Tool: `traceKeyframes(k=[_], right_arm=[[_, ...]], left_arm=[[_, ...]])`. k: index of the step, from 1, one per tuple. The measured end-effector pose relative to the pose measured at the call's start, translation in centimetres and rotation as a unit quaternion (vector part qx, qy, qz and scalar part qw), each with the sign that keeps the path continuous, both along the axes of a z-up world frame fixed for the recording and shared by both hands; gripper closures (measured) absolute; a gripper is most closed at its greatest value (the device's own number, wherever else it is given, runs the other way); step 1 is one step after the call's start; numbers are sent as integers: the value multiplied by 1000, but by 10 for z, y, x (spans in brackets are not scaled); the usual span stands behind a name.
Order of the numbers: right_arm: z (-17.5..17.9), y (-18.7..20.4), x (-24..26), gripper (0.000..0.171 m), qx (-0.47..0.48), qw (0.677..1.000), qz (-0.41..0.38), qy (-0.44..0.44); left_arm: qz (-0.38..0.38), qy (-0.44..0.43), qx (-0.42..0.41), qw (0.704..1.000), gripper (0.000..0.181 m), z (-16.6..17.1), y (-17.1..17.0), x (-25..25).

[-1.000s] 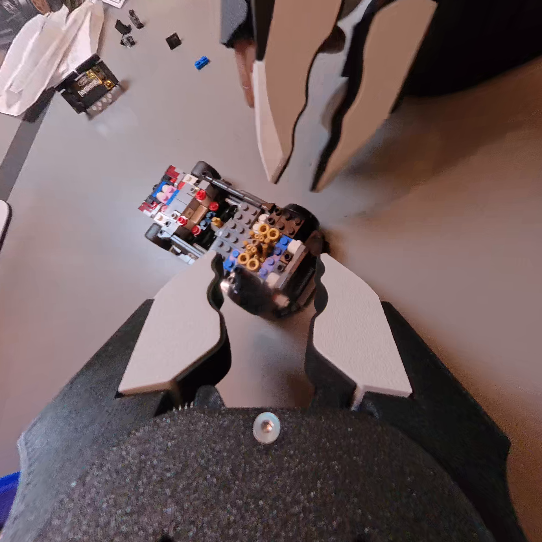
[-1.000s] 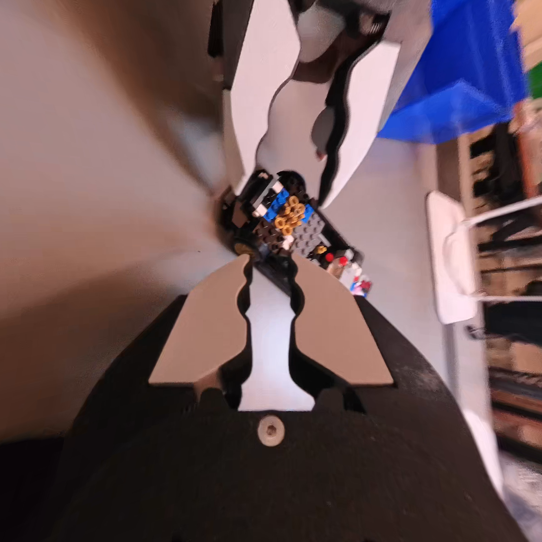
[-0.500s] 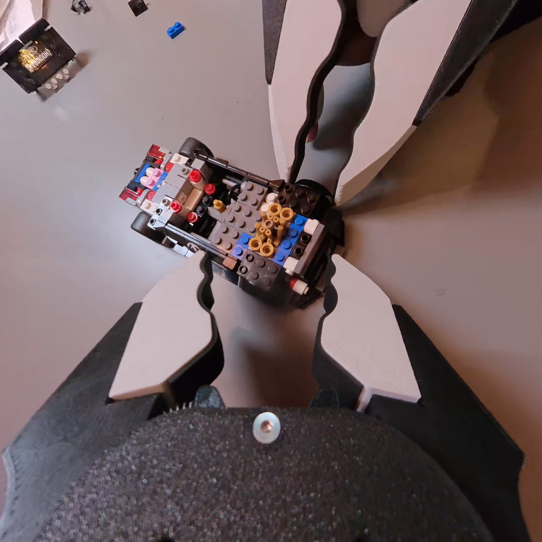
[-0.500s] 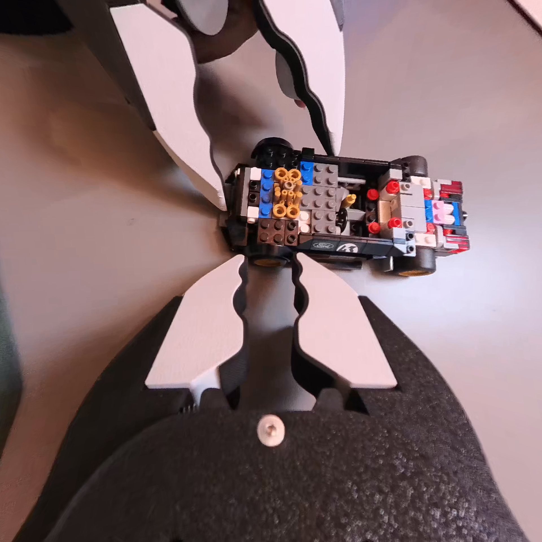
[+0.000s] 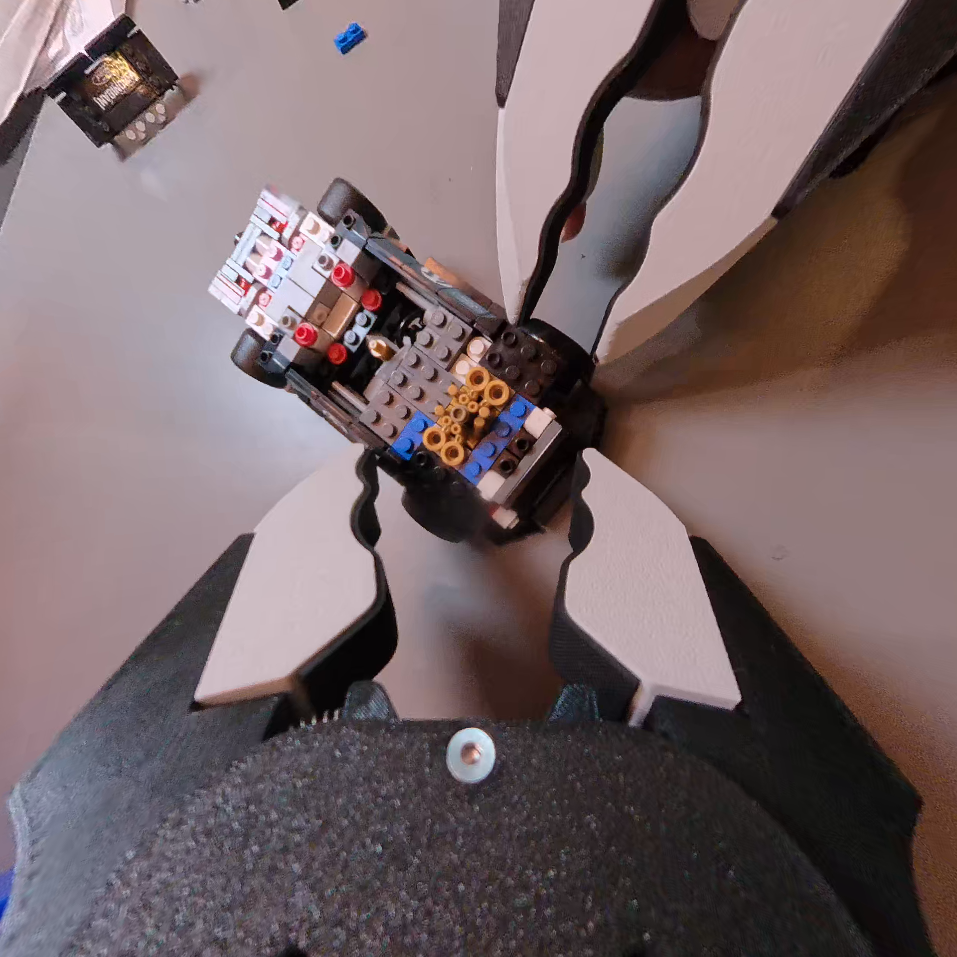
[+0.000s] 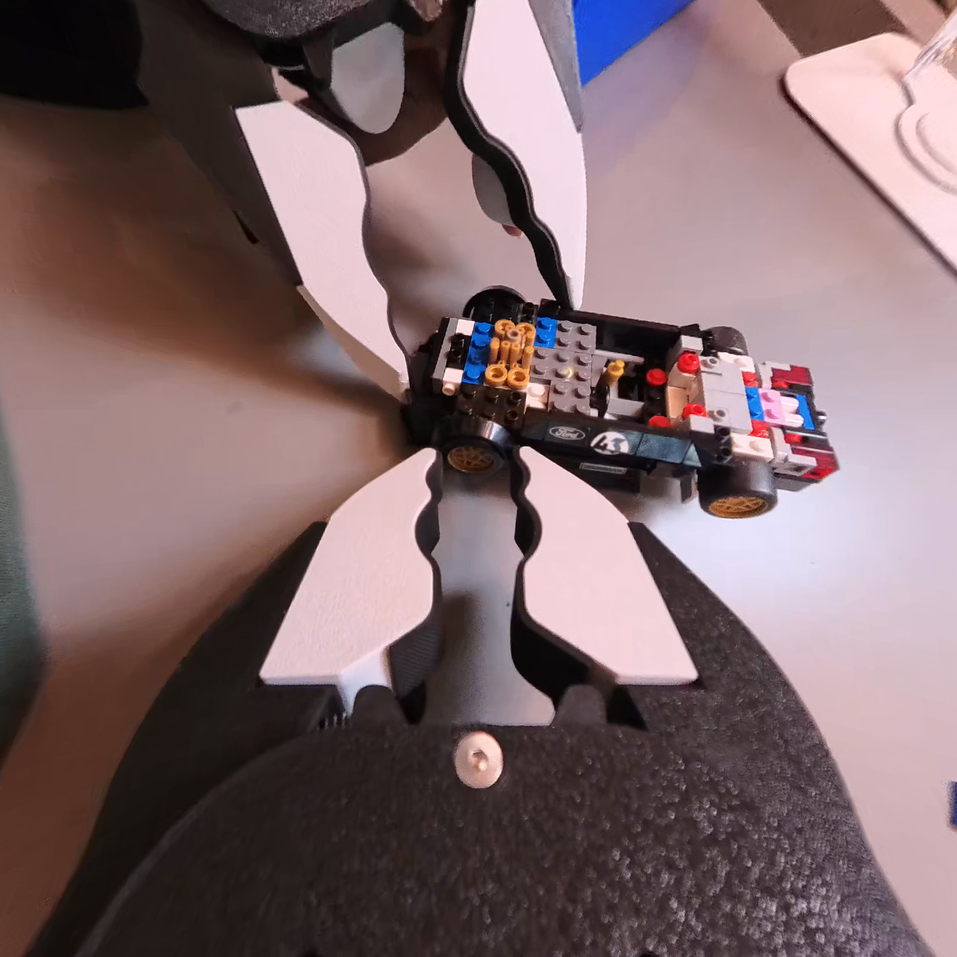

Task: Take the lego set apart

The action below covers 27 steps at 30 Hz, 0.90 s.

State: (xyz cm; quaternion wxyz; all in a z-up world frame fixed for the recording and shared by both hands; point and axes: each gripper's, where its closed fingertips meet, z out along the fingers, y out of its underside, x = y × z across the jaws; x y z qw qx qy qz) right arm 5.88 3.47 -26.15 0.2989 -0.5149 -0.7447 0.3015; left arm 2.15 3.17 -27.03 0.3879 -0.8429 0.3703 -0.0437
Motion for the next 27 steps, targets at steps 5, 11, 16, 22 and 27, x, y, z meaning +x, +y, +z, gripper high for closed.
traceKeyframes(k=[5, 11, 16, 22, 27], right_arm=[[-6, 0, 2, 147, -55, 998, -12, -8], [3, 2, 0, 148, -97, 995, -29, 11], [15, 3, -2, 158, -91, 994, -33, 52], [23, -5, 2, 171, -11, 998, 3, 64], [17, 4, 15, 165, -34, 997, -24, 60]], left_arm=[[4, -14, -3, 1000, 109, -2, 0, 3], [17, -34, -5, 999, 109, 0, 3, 1], [15, -6, 0, 1000, 112, -2, 3, 1], [33, 22, 8, 999, 120, 3, 10, -7], [36, -27, 0, 999, 112, 9, 2, -11]])
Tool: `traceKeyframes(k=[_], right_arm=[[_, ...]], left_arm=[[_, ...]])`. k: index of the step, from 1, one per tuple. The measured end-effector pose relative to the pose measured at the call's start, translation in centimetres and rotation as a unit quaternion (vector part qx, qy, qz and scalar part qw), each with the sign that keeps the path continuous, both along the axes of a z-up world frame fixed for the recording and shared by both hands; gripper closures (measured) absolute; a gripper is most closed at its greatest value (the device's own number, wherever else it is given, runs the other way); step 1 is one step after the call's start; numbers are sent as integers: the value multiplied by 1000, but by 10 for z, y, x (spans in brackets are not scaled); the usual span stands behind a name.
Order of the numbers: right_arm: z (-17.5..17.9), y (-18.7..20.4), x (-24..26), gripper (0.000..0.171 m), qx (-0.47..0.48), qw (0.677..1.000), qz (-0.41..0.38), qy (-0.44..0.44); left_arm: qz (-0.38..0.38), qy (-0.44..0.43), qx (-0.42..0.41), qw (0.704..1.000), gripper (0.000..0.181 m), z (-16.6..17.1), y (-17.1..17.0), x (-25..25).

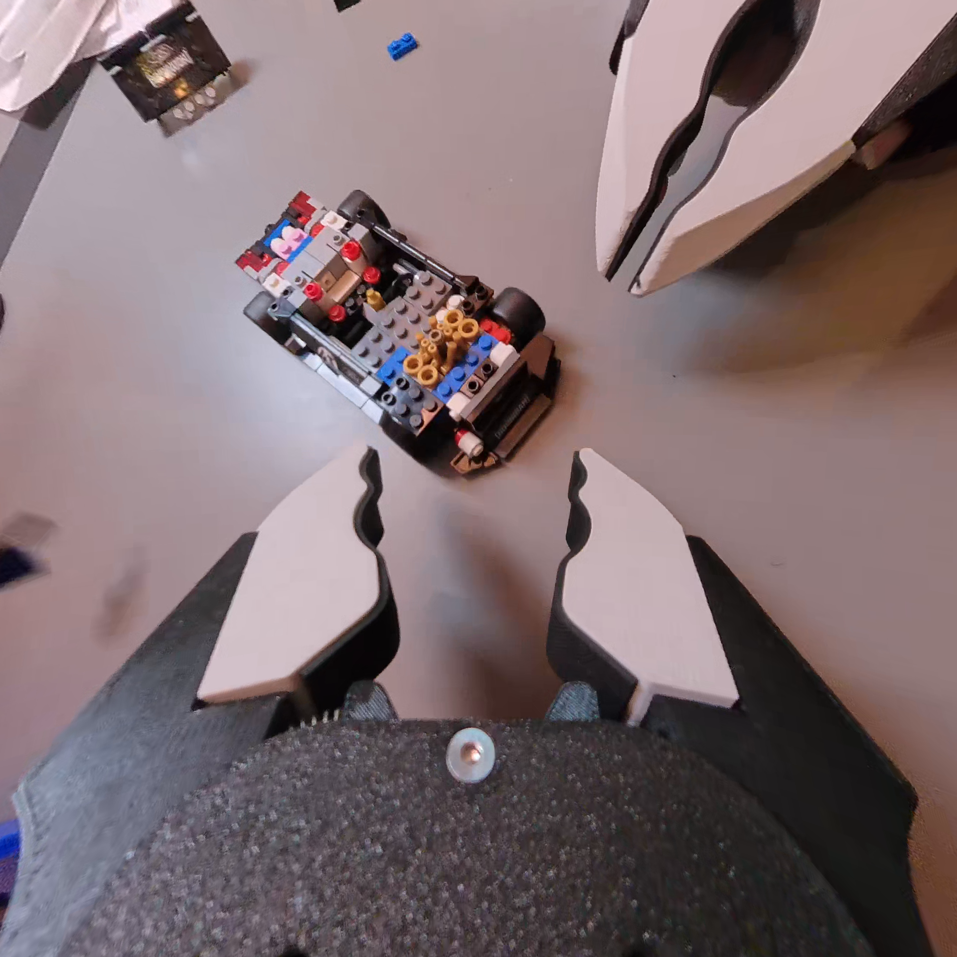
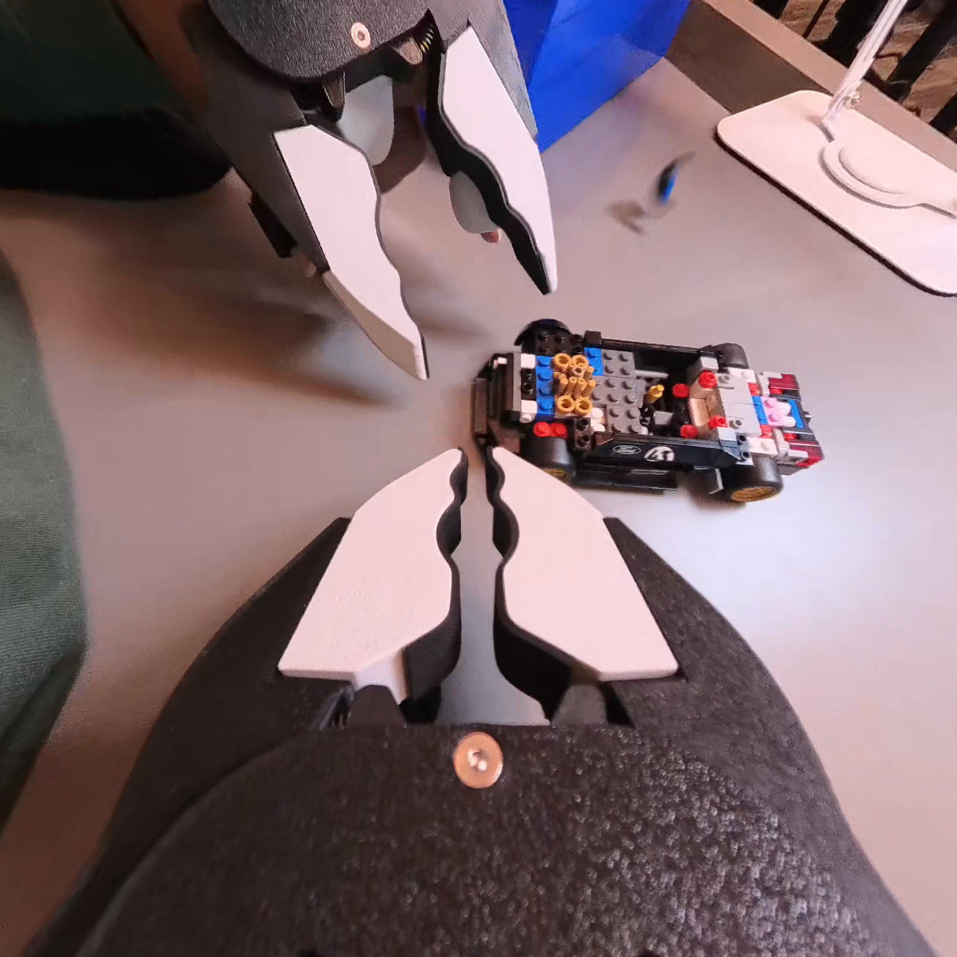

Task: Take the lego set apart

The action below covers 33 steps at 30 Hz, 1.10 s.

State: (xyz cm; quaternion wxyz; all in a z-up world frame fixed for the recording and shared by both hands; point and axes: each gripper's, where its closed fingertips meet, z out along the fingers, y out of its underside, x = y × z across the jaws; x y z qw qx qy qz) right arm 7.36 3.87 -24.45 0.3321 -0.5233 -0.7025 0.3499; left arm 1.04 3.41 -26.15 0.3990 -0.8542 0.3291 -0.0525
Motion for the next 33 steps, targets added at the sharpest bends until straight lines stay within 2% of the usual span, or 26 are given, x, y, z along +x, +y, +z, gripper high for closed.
traceKeyframes(k=[5, 8, 11, 14, 17, 20, 26, 30, 33], right_arm=[[7, 9, -4, 159, -23, 999, -15, 18], [13, 33, -14, 148, 2, 1000, -22, 11], [35, 61, -41, 139, 25, 1000, -9, 9], [63, 83, -75, 138, 34, 999, 1, 30], [74, 100, -111, 137, 49, 998, 10, 40], [60, 118, -159, 136, 71, 997, 20, 17], [2, 160, -260, 132, 68, 996, 11, -55], [-17, 174, -298, 130, 76, 995, 6, -70], [-29, 184, -308, 136, 93, 991, 5, -96]], left_arm=[[14, -33, 9, 999, 113, 10, -1, -5], [32, -53, 12, 998, 113, 10, 2, -12], [44, -66, 16, 997, 112, 11, 6, -18], [55, -66, 34, 996, 113, 17, 8, -22], [65, -83, 52, 993, 114, 23, 9, -27], [77, -106, 67, 989, 116, 25, 13, -32], [100, -117, 112, 982, 120, 39, 14, -42], [107, -115, 124, 980, 121, 42, 12, -52], [106, -130, 119, 979, 122, 39, 11, -55]])
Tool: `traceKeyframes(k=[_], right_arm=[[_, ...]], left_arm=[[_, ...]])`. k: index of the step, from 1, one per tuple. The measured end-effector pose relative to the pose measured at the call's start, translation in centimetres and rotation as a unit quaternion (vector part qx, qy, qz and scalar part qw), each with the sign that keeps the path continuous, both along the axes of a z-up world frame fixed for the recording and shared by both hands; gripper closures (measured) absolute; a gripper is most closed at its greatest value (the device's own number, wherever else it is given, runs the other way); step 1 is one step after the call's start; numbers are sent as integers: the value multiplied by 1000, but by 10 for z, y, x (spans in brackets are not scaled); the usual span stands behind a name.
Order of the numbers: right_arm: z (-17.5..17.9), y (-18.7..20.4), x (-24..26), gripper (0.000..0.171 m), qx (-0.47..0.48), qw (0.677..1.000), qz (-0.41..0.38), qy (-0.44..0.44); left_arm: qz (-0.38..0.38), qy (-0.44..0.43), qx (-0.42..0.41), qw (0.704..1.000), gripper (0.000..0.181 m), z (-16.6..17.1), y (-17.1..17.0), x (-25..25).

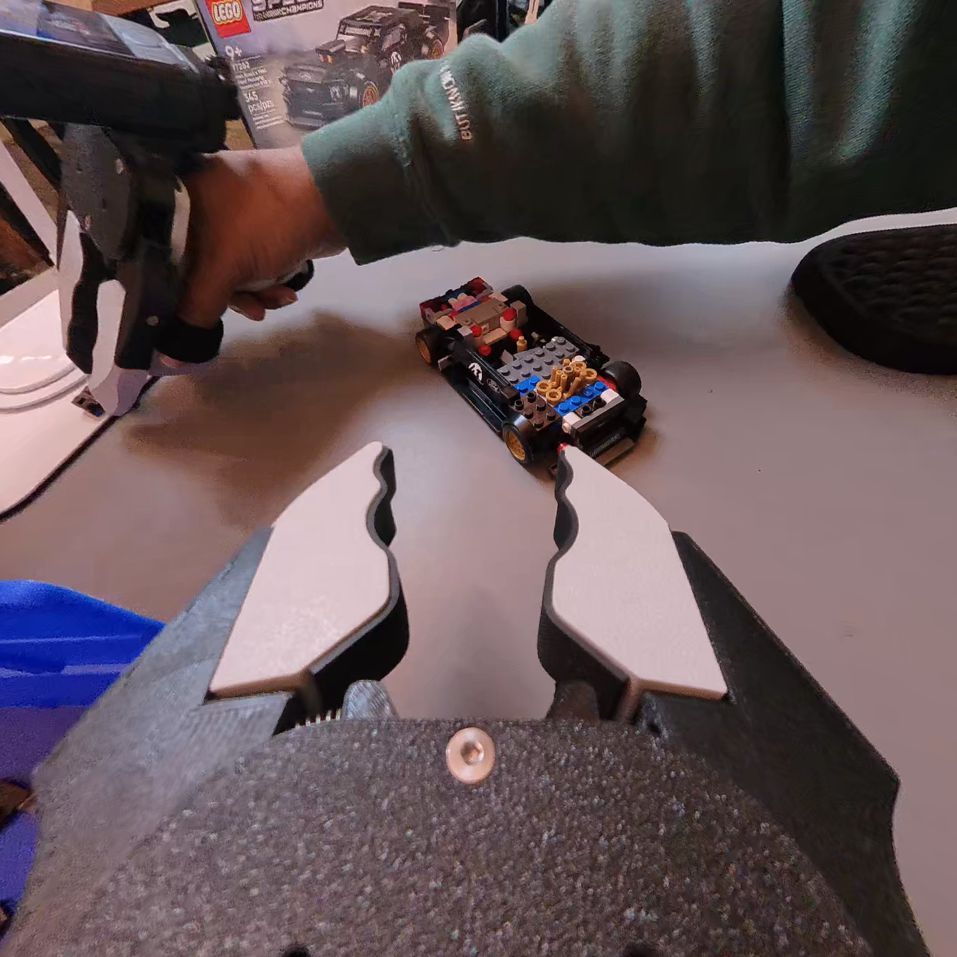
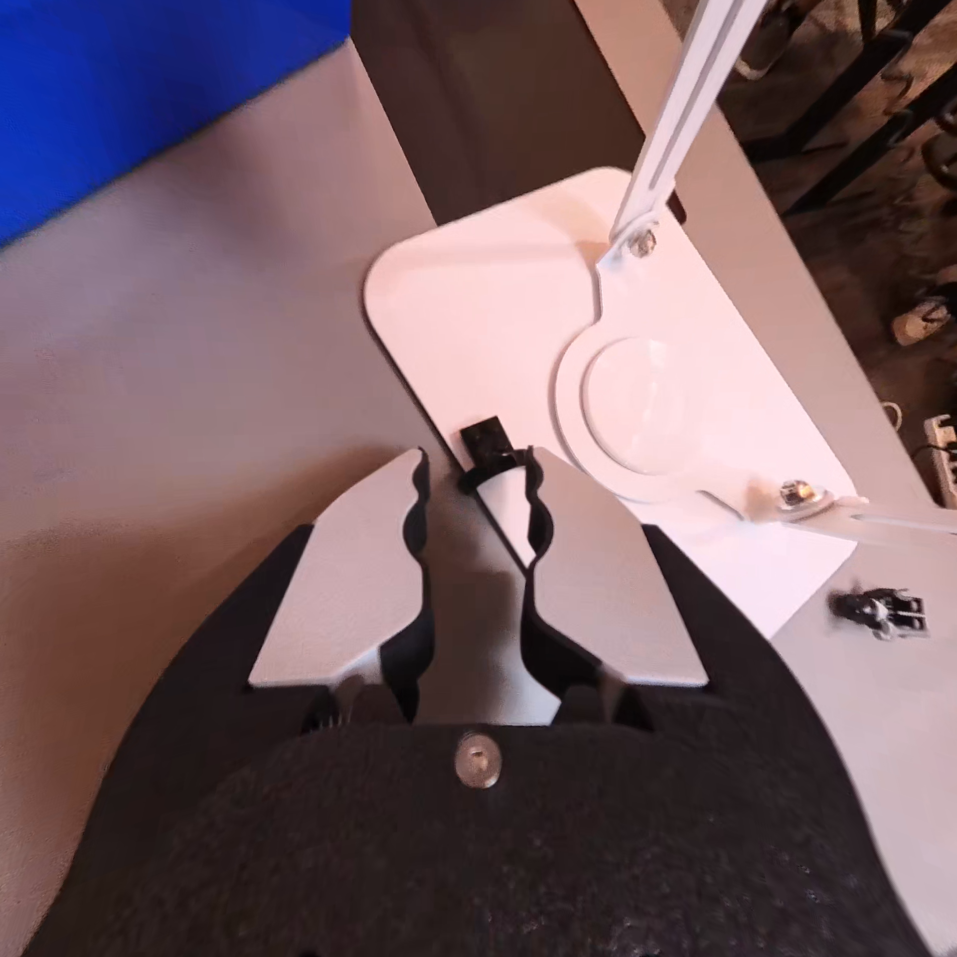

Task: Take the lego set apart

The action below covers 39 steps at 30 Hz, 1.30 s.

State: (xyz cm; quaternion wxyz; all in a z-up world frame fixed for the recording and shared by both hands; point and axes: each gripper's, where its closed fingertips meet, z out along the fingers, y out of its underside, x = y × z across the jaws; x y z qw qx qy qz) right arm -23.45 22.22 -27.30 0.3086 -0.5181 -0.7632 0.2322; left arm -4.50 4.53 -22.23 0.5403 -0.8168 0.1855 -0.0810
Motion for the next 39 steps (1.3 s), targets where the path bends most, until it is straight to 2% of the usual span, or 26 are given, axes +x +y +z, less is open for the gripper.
traceKeyframes(k=[1, 4, 5, 6, 8, 10, 14, 21, 25, 29, 31, 34, 37, 39], right_arm=[[-6, 5, 0, 143, 10, 1000, -6, -15], [-6, 1, 7, 147, 0, 1000, 9, -23], [-1, -2, 12, 158, -7, 1000, 12, -15], [8, -10, 19, 164, -30, 999, 21, 1], [30, -40, 43, 164, -131, 990, 45, 16], [60, -71, 74, 164, -231, 970, 67, 43], [102, -113, 138, 164, -371, 922, 65, 84], [130, -173, 207, 164, -549, 819, 71, 151], [133, -189, 220, 164, -589, 790, 70, 153], [132, -190, 223, 164, -597, 785, 54, 156], [130, -191, 224, 165, -596, 787, 49, 149], [124, -195, 222, 165, -591, 793, 40, 141], [126, -193, 221, 165, -618, 772, 39, 140], [126, -193, 221, 165, -620, 770, 36, 142]], left_arm=[[-2, -2, -3, 1000, 122, -2, 0, 0], [-3, 0, -4, 1000, 122, -4, 0, -1], [-1, 0, -1, 1000, 123, -3, 0, -1], [4, 3, 5, 1000, 124, -1, 0, -3], [20, 12, 26, 999, 127, 7, 1, -8], [39, 18, 50, 998, 131, 17, 2, -16], [67, 3, 86, 994, 141, 34, 2, -25], [16, -104, 153, 983, 159, 82, -5, 17], [0, -29, 199, 980, 165, 95, -10, 33], [14, 90, 222, 971, 166, 96, -10, 37], [19, 137, 224, 965, 160, 93, -9, 36], [10, 152, 223, 963, 162, 91, -10, 39], [15, 152, 215, 965, 165, 89, -10, 35], [17, 143, 215, 966, 165, 89, -10, 34]])
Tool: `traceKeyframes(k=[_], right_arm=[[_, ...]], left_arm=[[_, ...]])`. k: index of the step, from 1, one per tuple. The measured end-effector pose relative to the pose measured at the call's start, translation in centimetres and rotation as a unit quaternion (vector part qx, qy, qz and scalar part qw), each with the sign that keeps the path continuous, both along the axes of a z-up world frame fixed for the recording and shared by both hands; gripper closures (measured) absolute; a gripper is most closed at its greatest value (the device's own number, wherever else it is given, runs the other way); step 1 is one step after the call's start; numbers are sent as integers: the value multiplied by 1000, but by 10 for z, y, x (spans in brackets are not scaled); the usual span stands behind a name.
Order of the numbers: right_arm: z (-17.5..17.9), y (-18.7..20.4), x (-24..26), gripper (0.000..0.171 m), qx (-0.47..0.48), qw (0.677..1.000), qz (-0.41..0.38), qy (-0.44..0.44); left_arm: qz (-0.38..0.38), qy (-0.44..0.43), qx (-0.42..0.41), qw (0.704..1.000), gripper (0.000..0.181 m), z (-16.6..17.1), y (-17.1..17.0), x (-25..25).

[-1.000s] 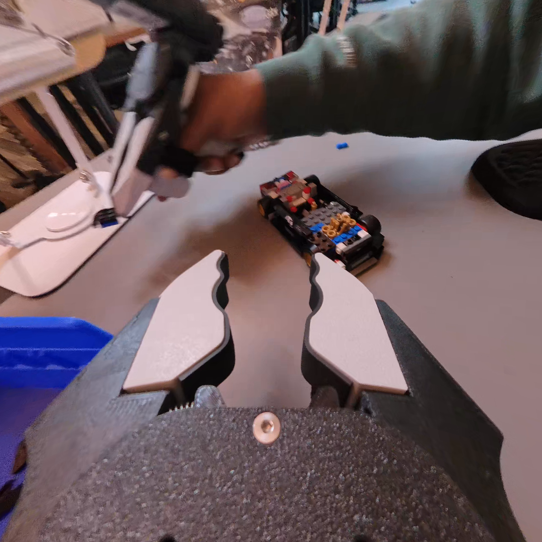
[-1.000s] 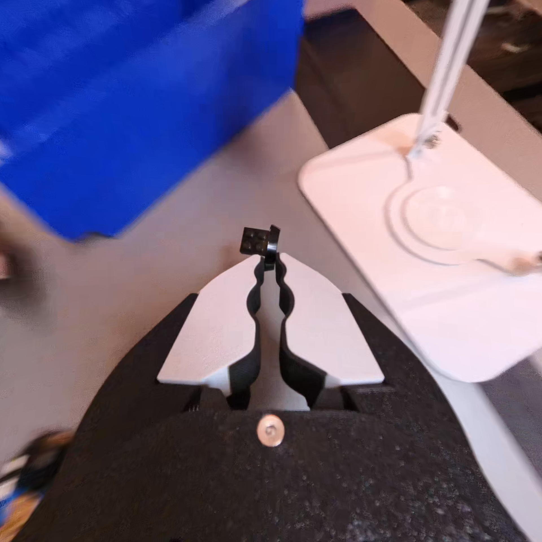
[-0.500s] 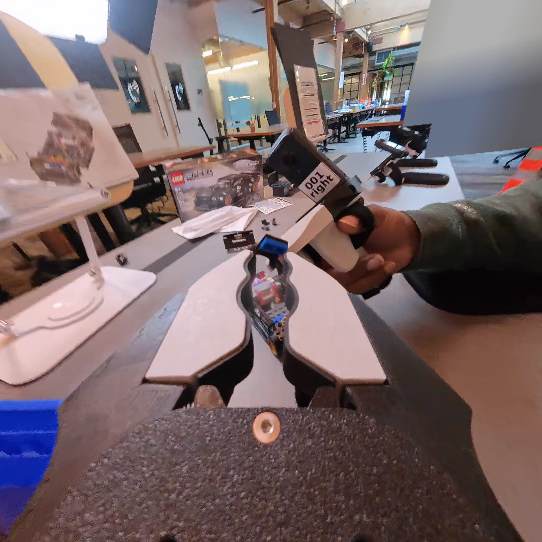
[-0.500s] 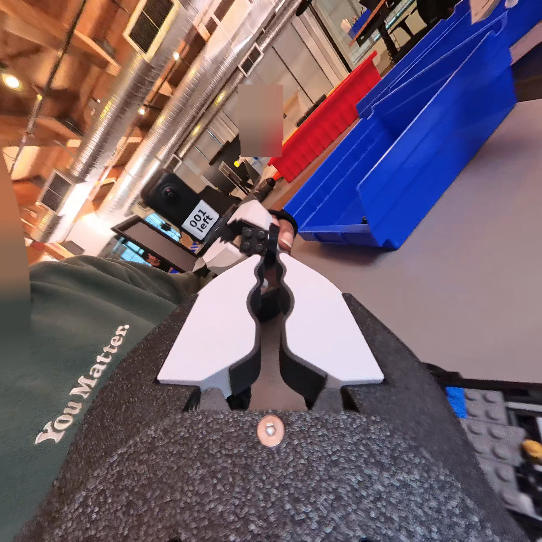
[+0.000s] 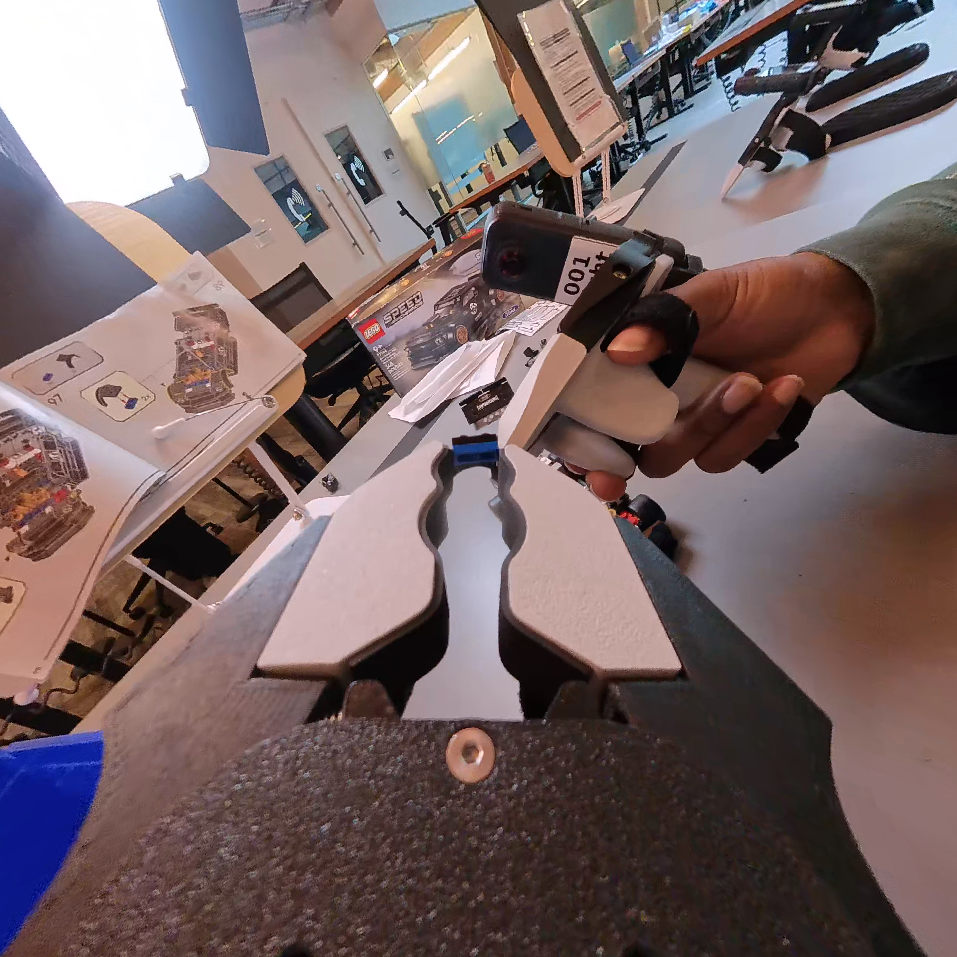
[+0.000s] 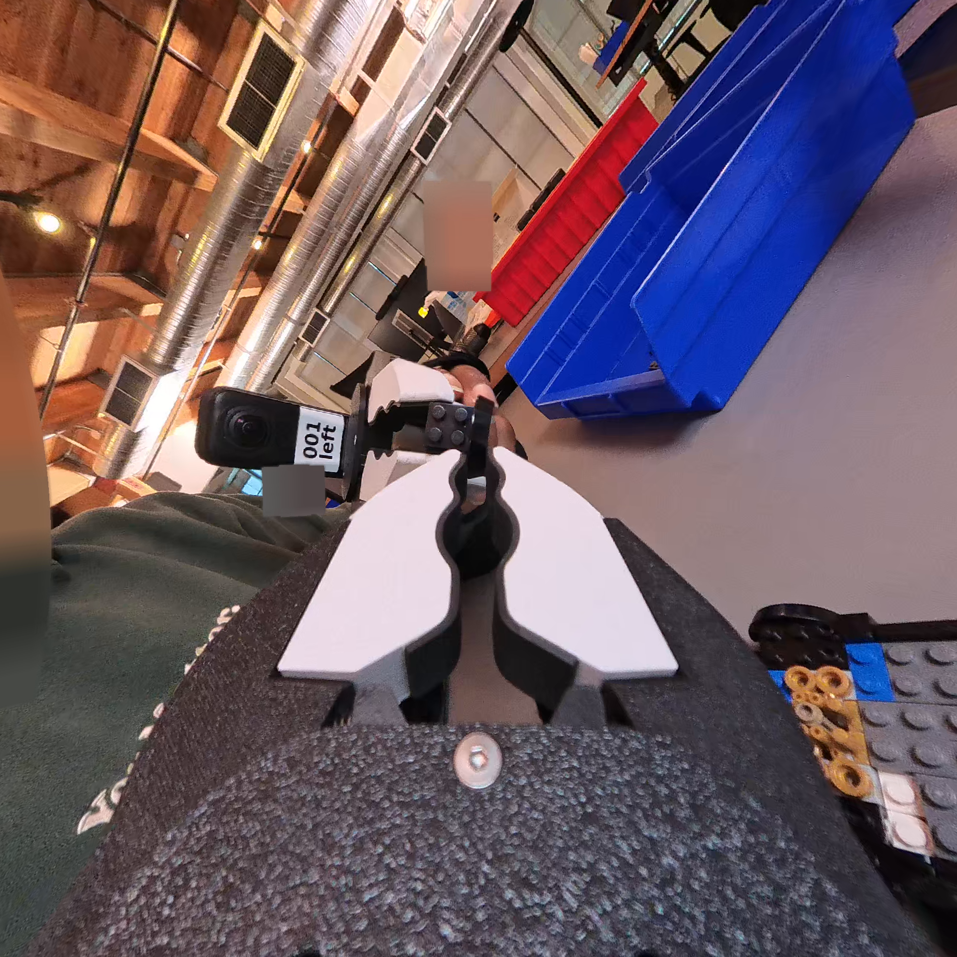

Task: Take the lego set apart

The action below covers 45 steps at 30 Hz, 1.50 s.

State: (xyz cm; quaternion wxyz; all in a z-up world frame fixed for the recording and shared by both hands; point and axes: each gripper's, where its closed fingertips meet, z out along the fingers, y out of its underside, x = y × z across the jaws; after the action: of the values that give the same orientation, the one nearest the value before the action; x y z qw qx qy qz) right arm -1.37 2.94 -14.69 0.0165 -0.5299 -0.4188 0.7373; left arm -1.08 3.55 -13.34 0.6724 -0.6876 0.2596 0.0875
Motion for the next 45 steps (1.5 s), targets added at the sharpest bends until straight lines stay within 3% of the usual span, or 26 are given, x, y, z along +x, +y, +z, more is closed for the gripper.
traceKeyframes(k=[6, 8, 10, 15, 21, 26, 33, 34, 37, 45], right_arm=[[10, 6, -3, 165, -59, 997, -33, 22], [22, 32, -1, 165, -113, 990, -75, 43], [26, 56, 5, 165, -70, 989, -113, 59], [29, 48, 9, 165, -7, 993, -99, 71], [22, 41, 12, 165, 123, 986, -91, 72], [27, 52, 26, 165, 201, 970, -113, 82], [15, 78, 36, 164, 225, 961, -150, 61], [13, 78, 36, 164, 220, 962, -148, 59], [6, 77, 33, 164, 225, 962, -144, 51], [-5, 73, 30, 164, 240, 960, -137, 38]], left_arm=[[10, -34, -17, 999, 164, 5, 1, -7], [6, -49, -28, 998, 164, 4, -3, -9], [10, -56, -41, 998, 164, -4, -5, -15], [4, -64, -59, 996, 164, -13, 2, -21], [102, -47, -84, 990, 164, -14, -7, -83], [182, -79, -120, 973, 165, -21, -24, -137], [296, -130, -248, 913, 165, -78, -43, -189], [301, -142, -262, 906, 163, -84, -44, -191], [306, -157, -293, 892, 127, -98, -46, -192], [225, -214, -329, 892, 121, -107, -45, -164]])
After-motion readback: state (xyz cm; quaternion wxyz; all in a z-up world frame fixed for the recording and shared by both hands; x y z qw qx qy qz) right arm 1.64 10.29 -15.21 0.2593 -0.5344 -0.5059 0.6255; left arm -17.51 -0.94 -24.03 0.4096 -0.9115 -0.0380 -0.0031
